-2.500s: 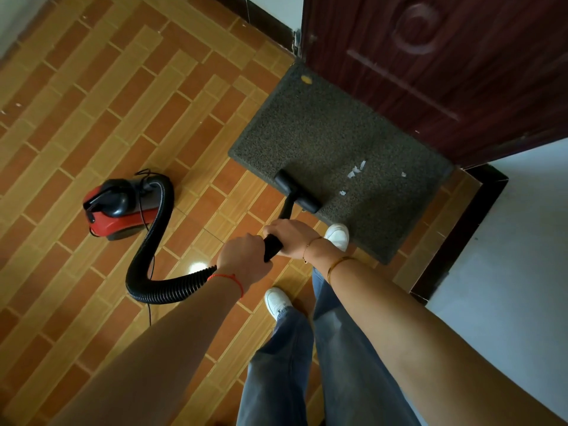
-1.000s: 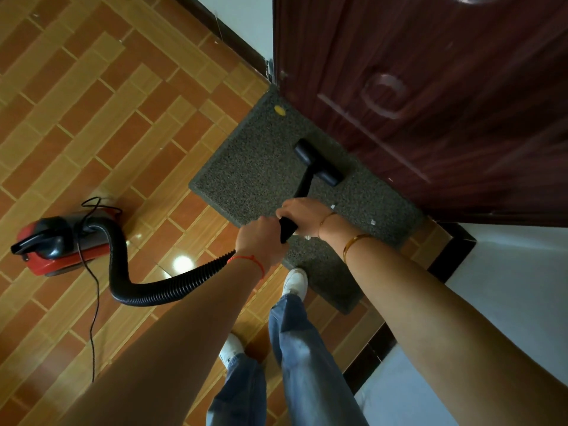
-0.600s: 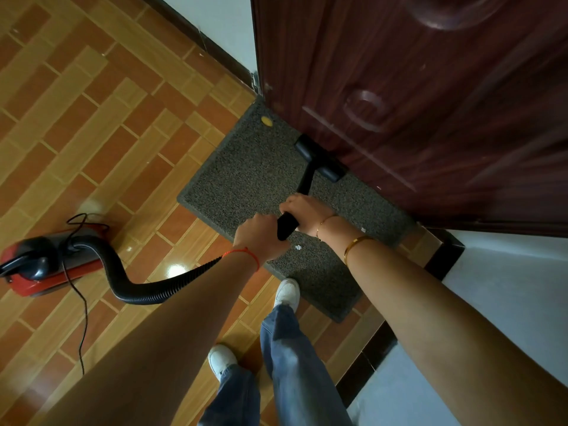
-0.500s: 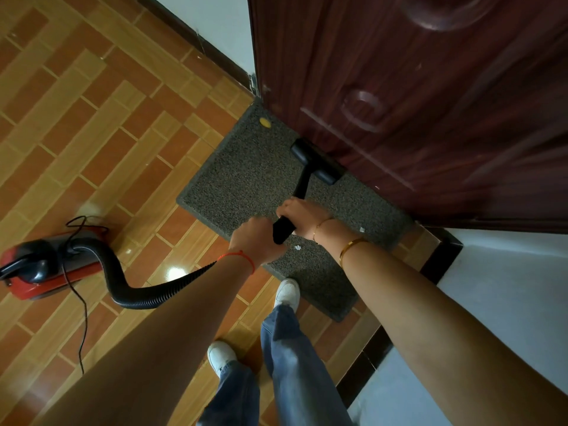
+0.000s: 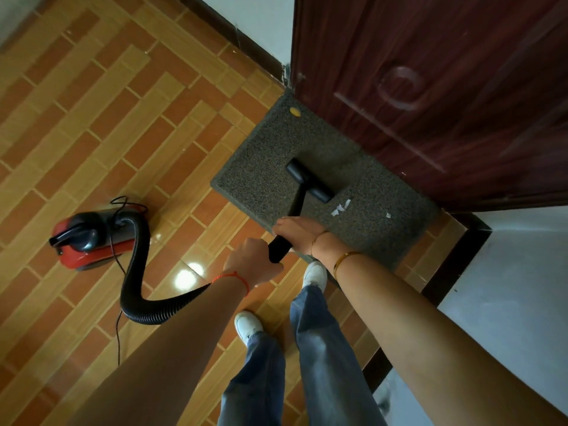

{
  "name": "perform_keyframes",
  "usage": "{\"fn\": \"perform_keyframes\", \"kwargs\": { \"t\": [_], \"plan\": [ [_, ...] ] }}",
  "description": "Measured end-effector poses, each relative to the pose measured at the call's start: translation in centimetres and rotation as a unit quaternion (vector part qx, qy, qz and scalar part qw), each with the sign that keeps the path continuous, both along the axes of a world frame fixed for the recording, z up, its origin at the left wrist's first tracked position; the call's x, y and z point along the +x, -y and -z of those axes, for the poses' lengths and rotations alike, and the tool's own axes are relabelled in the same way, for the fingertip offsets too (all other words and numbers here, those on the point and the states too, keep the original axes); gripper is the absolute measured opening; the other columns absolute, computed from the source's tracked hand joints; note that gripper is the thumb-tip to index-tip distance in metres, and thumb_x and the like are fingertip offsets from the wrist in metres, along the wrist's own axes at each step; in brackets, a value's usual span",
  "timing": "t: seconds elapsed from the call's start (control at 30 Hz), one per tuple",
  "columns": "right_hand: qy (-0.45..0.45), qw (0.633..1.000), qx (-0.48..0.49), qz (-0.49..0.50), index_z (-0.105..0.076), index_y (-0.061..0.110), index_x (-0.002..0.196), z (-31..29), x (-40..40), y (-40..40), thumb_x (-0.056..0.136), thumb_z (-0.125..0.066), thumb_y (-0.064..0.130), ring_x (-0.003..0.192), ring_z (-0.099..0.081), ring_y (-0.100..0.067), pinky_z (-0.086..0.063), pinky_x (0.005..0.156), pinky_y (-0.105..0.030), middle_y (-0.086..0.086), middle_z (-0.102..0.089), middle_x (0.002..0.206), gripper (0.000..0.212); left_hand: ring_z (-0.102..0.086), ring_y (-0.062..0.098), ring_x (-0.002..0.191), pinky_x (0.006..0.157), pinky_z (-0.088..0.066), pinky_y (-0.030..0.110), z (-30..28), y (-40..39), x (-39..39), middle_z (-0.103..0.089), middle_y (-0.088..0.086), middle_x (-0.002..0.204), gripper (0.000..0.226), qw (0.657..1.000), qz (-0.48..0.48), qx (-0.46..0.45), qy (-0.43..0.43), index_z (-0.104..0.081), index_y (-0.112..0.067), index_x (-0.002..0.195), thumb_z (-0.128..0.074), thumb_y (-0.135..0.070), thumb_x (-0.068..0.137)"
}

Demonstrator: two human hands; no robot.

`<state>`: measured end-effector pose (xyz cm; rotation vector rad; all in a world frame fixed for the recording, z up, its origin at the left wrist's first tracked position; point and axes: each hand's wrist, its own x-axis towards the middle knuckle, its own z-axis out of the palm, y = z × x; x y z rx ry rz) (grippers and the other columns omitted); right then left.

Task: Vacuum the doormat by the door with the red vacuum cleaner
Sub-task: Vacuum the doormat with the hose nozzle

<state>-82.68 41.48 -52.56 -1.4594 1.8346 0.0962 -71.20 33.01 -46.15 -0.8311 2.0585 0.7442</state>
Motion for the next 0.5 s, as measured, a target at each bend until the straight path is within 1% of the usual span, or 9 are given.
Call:
{"fn": "perform_keyframes", "kwargs": {
  "t": [0.13,0.23,0.27,0.33,0.43,0.5],
  "plan": [
    [0.009,1.000,0.007,0.018,-0.059,0.009,0.105,-0.6,5.5,1.6,0.092,-0.051,0.002,0.091,-0.061,-0.024,-0.054,0.080,-0.039,-0.006,-0.057,0.103,0.017,-0.055,0.013,0.050,0.041,-0.037,0.022,-0.8,1.4,5.2,-0.056,-0.001,0.063,0.018,1.000,0.019,-0.016,0.016,-0.057,-0.015,0.083,-0.060,-0.031,0.077],
    [0.012,1.000,0.008,0.007,-0.058,0.010,0.100,-1.1,9.0,2.9,0.090,-0.051,0.001,0.094,-0.064,-0.026,-0.055,0.077,-0.040,-0.008,-0.060,0.107,0.016,-0.055,0.012,0.049,0.040,-0.036,0.021,-1.2,2.5,8.6,-0.057,-0.001,0.064,0.017,0.999,0.016,-0.022,0.028,-0.057,-0.015,0.081,-0.060,-0.031,0.077],
    [0.012,1.000,0.008,0.007,-0.057,0.010,0.096,-1.3,10.0,3.2,0.091,-0.050,0.001,0.090,-0.063,-0.025,-0.054,0.074,-0.038,-0.008,-0.060,0.101,0.013,-0.054,0.011,0.049,0.039,-0.035,0.021,-1.3,2.8,9.6,-0.056,-0.002,0.065,0.017,0.999,0.015,-0.026,0.030,-0.056,-0.015,0.081,-0.060,-0.032,0.078],
    [0.018,1.000,0.019,0.009,-0.053,0.011,0.086,-1.6,11.9,4.0,0.092,-0.047,-0.001,0.082,-0.060,-0.024,-0.050,0.069,-0.035,-0.007,-0.059,0.090,0.014,-0.053,0.011,0.049,0.039,-0.035,0.021,-1.5,3.4,11.6,-0.055,-0.002,0.066,0.020,0.999,0.020,-0.036,0.032,-0.055,-0.015,0.081,-0.060,-0.034,0.078],
    [0.032,0.999,0.017,0.001,-0.057,0.011,0.096,-1.3,14.3,5.0,0.088,-0.051,-0.002,0.089,-0.065,-0.026,-0.055,0.071,-0.038,-0.009,-0.062,0.101,0.016,-0.059,0.014,0.051,0.042,-0.042,0.021,-1.7,4.2,14.1,-0.060,-0.001,0.068,0.021,0.999,0.012,-0.033,0.039,-0.057,-0.014,0.084,-0.060,-0.034,0.078],
    [0.044,0.999,0.017,-0.001,-0.058,0.011,0.098,-1.0,15.4,5.5,0.087,-0.053,-0.002,0.090,-0.066,-0.027,-0.056,0.072,-0.039,-0.010,-0.063,0.102,0.017,-0.060,0.014,0.052,0.043,-0.044,0.021,-1.7,4.6,15.1,-0.061,-0.001,0.068,0.021,0.998,0.009,-0.034,0.043,-0.057,-0.015,0.085,-0.060,-0.035,0.077]
  ]
}}
